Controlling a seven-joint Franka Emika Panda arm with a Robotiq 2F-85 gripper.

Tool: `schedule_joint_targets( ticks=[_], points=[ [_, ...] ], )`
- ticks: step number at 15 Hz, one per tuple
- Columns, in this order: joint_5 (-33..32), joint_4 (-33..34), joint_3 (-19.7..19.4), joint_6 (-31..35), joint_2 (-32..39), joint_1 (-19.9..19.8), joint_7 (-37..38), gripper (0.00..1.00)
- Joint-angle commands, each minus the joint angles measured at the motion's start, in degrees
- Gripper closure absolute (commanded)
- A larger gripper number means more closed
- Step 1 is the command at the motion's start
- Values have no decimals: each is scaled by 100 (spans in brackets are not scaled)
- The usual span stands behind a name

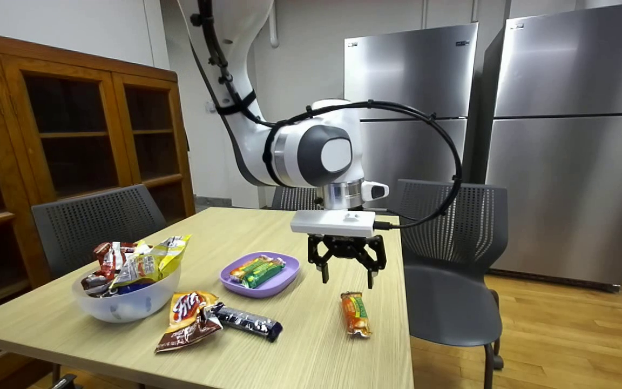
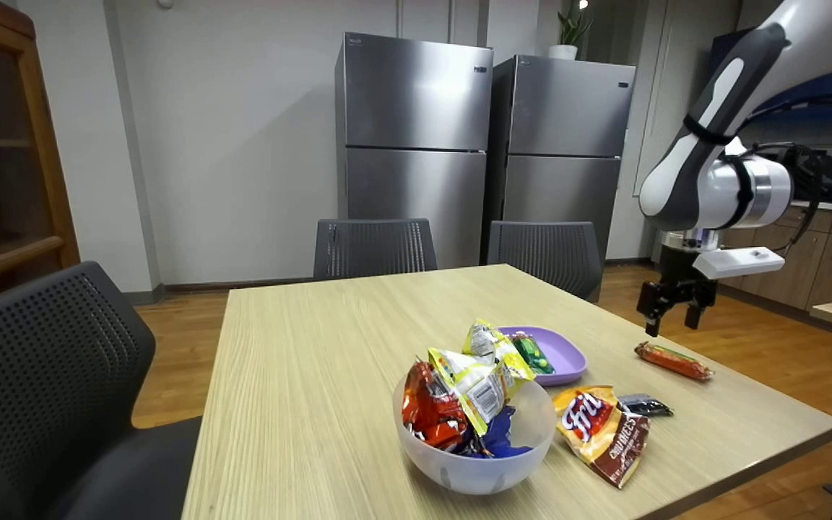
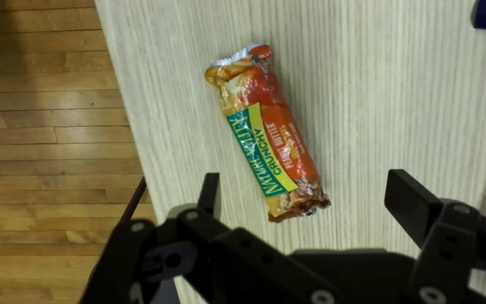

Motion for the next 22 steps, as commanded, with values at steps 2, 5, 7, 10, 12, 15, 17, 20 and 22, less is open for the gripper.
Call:
schedule_joint_targets(
  ticks=[2,5,7,10,12,15,17,20,22],
  points=[
    [-109,123,82,-9,123,-156,82,0],
    [-112,186,83,-9,184,-164,89,0],
    [-112,191,83,-10,184,-164,89,0],
    [-112,194,83,-10,184,-164,89,0],
    [-112,195,83,-10,184,-164,89,0],
    [-112,195,83,-10,184,-164,89,0],
    [-128,217,67,64,236,-151,109,0],
    [-135,249,87,105,317,-170,62,0],
    [-157,275,108,93,386,-180,18,0]
  ],
)
